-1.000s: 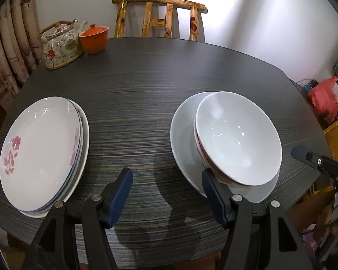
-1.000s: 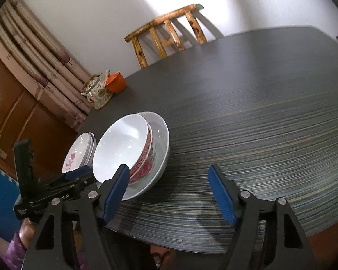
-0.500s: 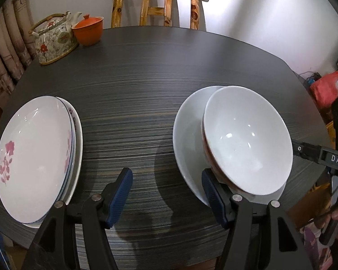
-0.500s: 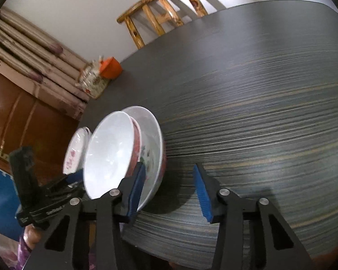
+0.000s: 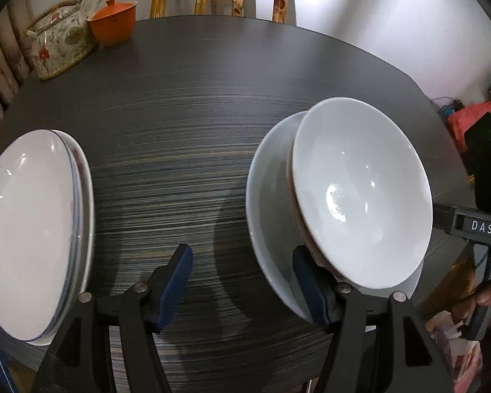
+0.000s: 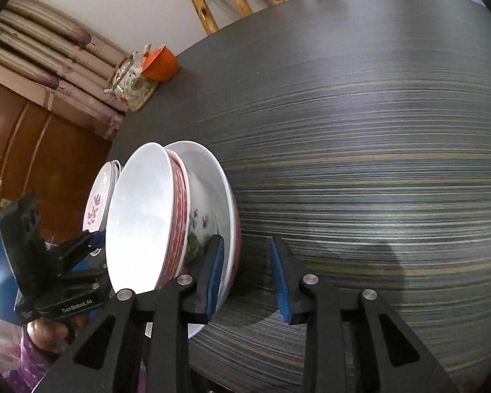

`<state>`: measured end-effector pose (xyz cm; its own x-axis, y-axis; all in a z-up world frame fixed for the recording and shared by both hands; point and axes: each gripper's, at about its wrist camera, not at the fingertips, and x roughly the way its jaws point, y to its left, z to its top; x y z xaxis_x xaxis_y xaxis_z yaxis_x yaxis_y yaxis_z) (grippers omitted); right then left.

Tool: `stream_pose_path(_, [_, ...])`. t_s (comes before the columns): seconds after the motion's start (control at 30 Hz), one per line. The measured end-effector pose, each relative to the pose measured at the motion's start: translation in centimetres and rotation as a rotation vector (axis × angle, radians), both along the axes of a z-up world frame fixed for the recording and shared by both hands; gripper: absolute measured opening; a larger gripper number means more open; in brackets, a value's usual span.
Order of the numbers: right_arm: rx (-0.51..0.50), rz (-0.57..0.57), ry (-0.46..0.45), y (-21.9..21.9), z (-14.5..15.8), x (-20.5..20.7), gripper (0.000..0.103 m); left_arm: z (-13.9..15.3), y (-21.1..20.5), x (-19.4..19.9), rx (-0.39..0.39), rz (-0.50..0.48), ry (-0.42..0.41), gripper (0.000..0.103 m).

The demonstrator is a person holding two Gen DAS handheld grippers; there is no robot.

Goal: Organize plates and bowls

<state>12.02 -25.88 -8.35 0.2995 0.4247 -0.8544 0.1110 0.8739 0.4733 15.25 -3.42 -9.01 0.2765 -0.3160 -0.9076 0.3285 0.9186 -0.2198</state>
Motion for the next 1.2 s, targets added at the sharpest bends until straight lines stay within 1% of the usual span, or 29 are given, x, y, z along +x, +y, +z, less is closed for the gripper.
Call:
stream_pose_path(0.03, [0.005, 0.004, 0.003, 0.1, -0.1, 0.1, 0.028, 0.1, -0.2, -0.1, -0.022, -0.019, -0.017, 0.051])
stream_pose_path(0.07, [0.015, 0.007, 0.005, 0.1, -0.3, 0.1, 0.026, 0.3, -0.5, -0.3, -0.041, -0.034, -0.030, 0.032])
stream_pose_path(0.1, [0.023, 0.009, 0.006, 0.0, -0.3, 0.2, 0.025, 0.5, -0.9, -0.5, -0.042, -0.045, -0.041, 0.019])
stream_pose_path(0.13, [0.029, 0.007, 0.003, 0.0, -0.4, 0.2, 0.021, 0.7, -1.6, -0.6, 0.011, -0.045, -0.065, 0.019])
stream_pose_path(0.17, [0.036, 0.009, -0.003, 0.1, -0.4, 0.1, 0.013, 0.7, -2.0, -0.8, 0.041, -0.046, -0.084, 0.019])
stream_pose_path(0.2, [0.051, 0.018, -0.012, 0.5, -0.2, 0.1, 0.013, 0.8, -1.9, -0.7, 0.029, -0.037, -0.086, 0.018])
stream_pose_path(0.3, [-0.018, 0.042, -0.034, 1.3, 0.3, -0.1, 0.013, 0.5, -0.9, -0.3, -0.046, -0.008, -0.052, 0.016])
stream_pose_path(0.4, [0.029, 0.023, -0.044, 0.9, 0.0, -0.3, 0.014, 0.7, -1.0, -0.8, -0.023, -0.008, -0.071, 0.016])
stream_pose_path(0.5, [0.018, 0.023, -0.050, 1.3, 0.1, -0.5, 0.014, 0.9, -0.5, -1.4, -0.048, 0.012, -0.071, 0.015])
stream_pose_path(0.63, [0.038, 0.009, -0.043, 1.7, -0.1, -1.0, 0.014, 1.5, 0.4, -1.9, -0.044, 0.032, -0.085, 0.014])
stream_pose_path(0.77, [0.054, 0.005, -0.035, 2.4, 0.0, -1.2, 0.014, 2.9, 1.0, -3.0, -0.053, 0.058, -0.103, 0.013])
stream_pose_path(1.0, [0.064, 0.023, -0.050, 3.8, 1.4, -0.8, 0.014, 4.8, 3.6, -3.4, -0.063, 0.113, -0.131, 0.013])
stream_pose_path(1.2, [0.064, 0.057, -0.067, 6.1, 2.8, 0.3, 0.014, 7.0, 6.8, -3.4, -0.064, 0.173, -0.169, 0.013])
